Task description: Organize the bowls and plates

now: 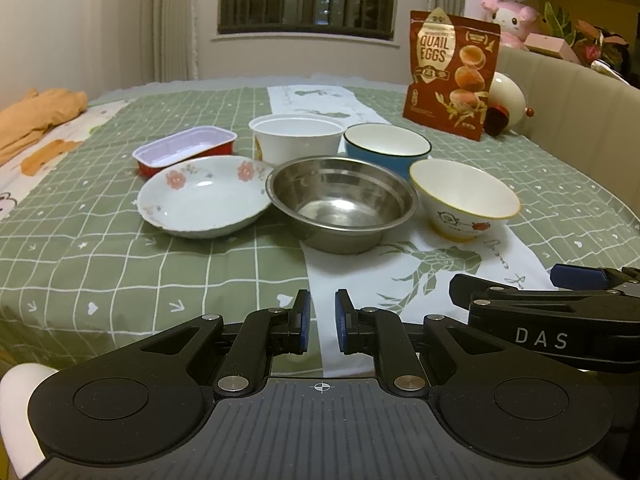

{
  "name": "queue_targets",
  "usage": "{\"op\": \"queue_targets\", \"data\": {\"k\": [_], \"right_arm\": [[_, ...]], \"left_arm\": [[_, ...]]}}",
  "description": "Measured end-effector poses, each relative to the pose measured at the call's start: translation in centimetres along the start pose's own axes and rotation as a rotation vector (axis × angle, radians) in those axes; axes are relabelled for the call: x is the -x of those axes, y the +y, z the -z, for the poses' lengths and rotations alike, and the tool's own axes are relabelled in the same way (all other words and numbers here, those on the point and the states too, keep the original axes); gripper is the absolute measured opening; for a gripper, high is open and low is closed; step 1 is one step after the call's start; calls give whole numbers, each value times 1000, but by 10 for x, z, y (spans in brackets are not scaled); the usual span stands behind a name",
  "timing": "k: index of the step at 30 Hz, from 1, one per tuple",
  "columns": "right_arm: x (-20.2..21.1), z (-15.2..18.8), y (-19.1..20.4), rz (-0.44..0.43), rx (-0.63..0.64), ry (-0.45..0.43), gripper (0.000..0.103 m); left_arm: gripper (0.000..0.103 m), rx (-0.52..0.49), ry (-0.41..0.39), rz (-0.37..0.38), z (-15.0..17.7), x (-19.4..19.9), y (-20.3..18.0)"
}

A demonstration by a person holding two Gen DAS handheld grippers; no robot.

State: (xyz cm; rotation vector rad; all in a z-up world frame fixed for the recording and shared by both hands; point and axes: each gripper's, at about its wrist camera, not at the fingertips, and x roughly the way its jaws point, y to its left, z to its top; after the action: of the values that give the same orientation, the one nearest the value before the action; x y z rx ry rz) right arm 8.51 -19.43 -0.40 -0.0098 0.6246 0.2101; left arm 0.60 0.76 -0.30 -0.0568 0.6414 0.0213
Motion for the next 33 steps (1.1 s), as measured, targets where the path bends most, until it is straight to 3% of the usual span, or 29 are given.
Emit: {"op": "queue_targets", "data": {"k": [15, 23, 26, 30, 33], "right_arm": [[-28, -11, 2, 4, -25, 22, 103], [-50, -23, -7, -11, -155, 40, 103], [-57, -32, -8, -15, -210, 33, 103], [-77, -40, -9, -29, -292, 68, 103], [-98, -41, -7, -16, -328, 116, 103]], "left_arm": [[15, 21, 13, 7, -9, -32, 22], [15, -9, -49, 26, -53, -55, 36], [15, -16, -69, 97, -91, -66, 43], [15, 44, -42, 268, -146, -90, 64], [15, 24, -20, 391, -154, -110, 89]]}}
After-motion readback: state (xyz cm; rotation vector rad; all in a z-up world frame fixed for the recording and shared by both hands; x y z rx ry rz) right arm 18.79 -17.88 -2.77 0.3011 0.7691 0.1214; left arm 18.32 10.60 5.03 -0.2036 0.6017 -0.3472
